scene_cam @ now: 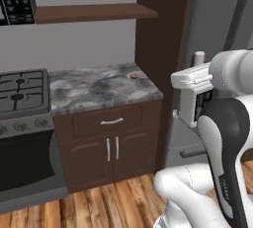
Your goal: Place the beer and liquor on the top shelf of the fridge to keep them out of children's reach, and place the mushroom on lower shelves for easy access.
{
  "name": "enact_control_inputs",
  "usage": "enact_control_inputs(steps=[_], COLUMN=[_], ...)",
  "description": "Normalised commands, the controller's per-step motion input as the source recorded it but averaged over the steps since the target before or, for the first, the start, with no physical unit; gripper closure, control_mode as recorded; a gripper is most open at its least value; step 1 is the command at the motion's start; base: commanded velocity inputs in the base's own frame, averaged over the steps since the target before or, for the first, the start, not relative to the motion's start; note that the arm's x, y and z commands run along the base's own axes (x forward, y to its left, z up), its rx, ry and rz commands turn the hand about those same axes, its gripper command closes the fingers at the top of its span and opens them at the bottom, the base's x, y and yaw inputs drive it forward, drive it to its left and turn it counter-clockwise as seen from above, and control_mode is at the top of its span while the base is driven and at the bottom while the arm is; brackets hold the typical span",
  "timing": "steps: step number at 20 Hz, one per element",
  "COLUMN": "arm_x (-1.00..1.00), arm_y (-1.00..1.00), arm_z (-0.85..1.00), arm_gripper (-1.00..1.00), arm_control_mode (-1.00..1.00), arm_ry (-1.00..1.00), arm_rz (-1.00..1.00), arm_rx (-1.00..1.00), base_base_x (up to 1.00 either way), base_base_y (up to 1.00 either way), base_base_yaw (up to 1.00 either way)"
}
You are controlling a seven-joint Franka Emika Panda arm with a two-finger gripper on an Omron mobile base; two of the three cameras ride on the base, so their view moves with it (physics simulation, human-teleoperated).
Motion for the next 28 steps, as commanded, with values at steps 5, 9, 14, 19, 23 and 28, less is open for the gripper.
enact_control_inputs(steps=[5,9,14,19,23,28], arm_x=[0.0,0.0,0.0,0.0,0.0,0.0], arm_y=[0.0,0.0,0.0,0.0,0.0,0.0], arm_z=[0.0,0.0,0.0,0.0,0.0,0.0], arm_gripper=[1.0,1.0,1.0,1.0,1.0,1.0], arm_control_mode=[1.0,1.0,1.0,1.0,1.0,1.0], arm_ry=[0.0,0.0,0.0,0.0,0.0,0.0], arm_rz=[0.0,0.0,0.0,0.0,0.0,0.0], arm_rx=[0.0,0.0,0.0,0.0,0.0,0.0], base_base_x=[-0.09,0.0,0.04,0.07,0.17,0.25], base_base_y=[-0.89,-1.0,-1.0,-0.93,-0.75,-0.4], base_base_yaw=[0.0,0.0,0.0,0.0,0.0,0.0])
